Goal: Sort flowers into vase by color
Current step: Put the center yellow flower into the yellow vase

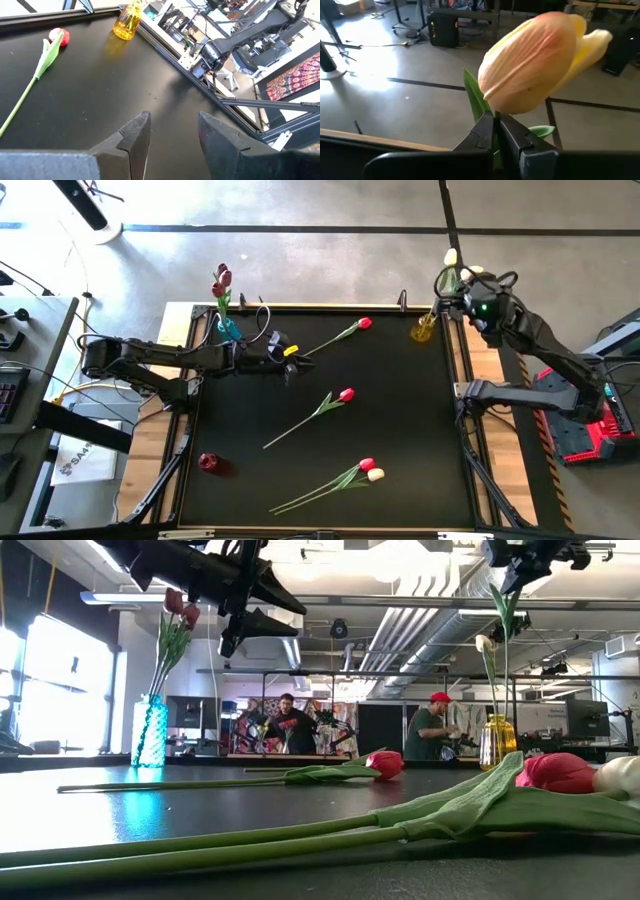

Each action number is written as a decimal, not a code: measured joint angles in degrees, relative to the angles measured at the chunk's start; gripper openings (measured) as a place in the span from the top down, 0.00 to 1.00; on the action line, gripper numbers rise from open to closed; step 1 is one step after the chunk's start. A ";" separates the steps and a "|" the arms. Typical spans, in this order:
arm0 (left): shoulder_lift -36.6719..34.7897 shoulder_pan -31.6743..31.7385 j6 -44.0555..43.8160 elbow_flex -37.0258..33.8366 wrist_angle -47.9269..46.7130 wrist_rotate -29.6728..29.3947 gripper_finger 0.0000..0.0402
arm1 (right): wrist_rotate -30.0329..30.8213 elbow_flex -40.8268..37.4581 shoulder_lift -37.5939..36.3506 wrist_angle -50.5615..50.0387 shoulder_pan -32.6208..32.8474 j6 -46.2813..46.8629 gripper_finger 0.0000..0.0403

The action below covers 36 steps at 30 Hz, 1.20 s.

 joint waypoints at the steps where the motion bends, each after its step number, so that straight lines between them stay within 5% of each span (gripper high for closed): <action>1: 0.00 0.00 -0.11 -0.02 0.02 0.00 0.62 | -0.71 0.29 0.34 0.22 -0.55 -0.59 1.00; 16: 0.00 0.00 -0.94 -0.01 0.02 -0.96 0.62 | -4.62 4.69 2.89 1.51 -4.28 -5.51 1.00; 29: 0.00 0.00 -0.94 0.00 -0.22 -1.49 0.62 | -8.06 4.35 10.63 -2.90 -7.21 -0.90 1.00; 36: 0.00 0.00 -1.88 -0.02 -2.02 -1.46 0.62 | -7.62 4.35 12.24 -4.03 -7.21 0.79 0.80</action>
